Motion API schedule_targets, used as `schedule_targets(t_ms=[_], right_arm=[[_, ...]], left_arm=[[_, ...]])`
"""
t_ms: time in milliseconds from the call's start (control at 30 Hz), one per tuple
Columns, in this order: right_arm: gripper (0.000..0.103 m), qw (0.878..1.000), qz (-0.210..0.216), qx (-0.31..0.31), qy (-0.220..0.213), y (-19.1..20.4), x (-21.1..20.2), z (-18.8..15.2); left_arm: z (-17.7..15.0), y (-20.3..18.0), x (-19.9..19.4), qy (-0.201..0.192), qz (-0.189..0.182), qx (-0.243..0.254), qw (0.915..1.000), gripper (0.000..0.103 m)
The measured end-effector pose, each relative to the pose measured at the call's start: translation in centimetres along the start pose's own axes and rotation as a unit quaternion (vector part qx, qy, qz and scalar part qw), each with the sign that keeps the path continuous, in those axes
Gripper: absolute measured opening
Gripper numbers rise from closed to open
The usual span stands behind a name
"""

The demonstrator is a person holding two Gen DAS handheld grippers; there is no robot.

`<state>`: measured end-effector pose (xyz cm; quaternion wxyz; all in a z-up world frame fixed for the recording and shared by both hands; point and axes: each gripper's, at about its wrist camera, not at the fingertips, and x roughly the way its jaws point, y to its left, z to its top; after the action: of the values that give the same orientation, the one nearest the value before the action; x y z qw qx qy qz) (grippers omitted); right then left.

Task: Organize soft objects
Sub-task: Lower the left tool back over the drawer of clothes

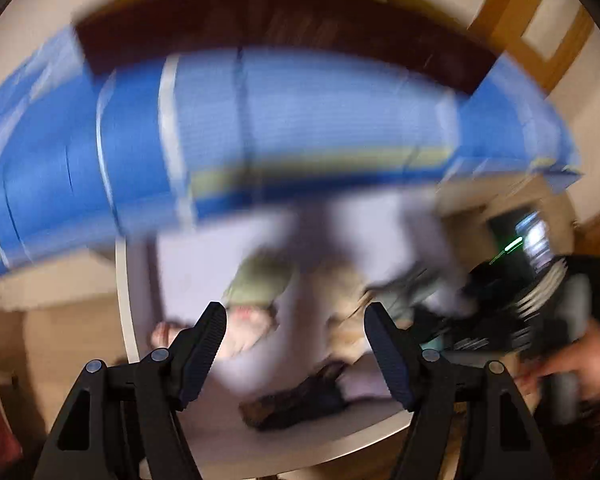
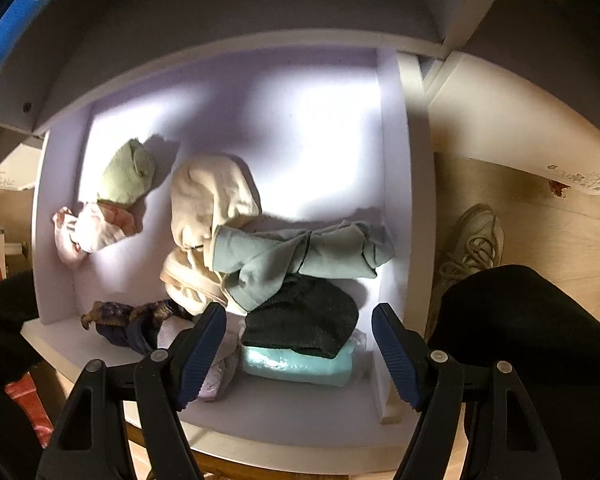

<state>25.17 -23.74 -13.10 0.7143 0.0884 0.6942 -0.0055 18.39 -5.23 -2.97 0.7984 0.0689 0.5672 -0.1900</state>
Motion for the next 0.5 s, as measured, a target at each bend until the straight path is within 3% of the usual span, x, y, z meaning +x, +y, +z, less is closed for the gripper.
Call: schedule_targets(t_ms=[167,300,433,500], right_arm=[[0.081,1.000,0.000,-0.004,0.013,0.4,1.4,0.3],[0.081,1.000,-0.005,-0.020,0.023,1.0,2.2,1.2],[0.081,0.996,-0.037,-0.080,0.013,2.2,1.9,2.9],[0.081,0.988,-0.070,-0.136,0.015,3.0,2.1,3.6]], left_arm=[[-2.7,2.6,4.5,0.054,0.011,-0.079,0.9954,0.072],[-3.7,4.2,5.7,0.083,0.013,-0.116,0.9897,0.072],[-4.5,5.7,6.7,0.106,0.022,-0.146,0.9833,0.072],[-4.8,6.3,7.1,0.117,0.030,-0.156,0.9803,0.072]])
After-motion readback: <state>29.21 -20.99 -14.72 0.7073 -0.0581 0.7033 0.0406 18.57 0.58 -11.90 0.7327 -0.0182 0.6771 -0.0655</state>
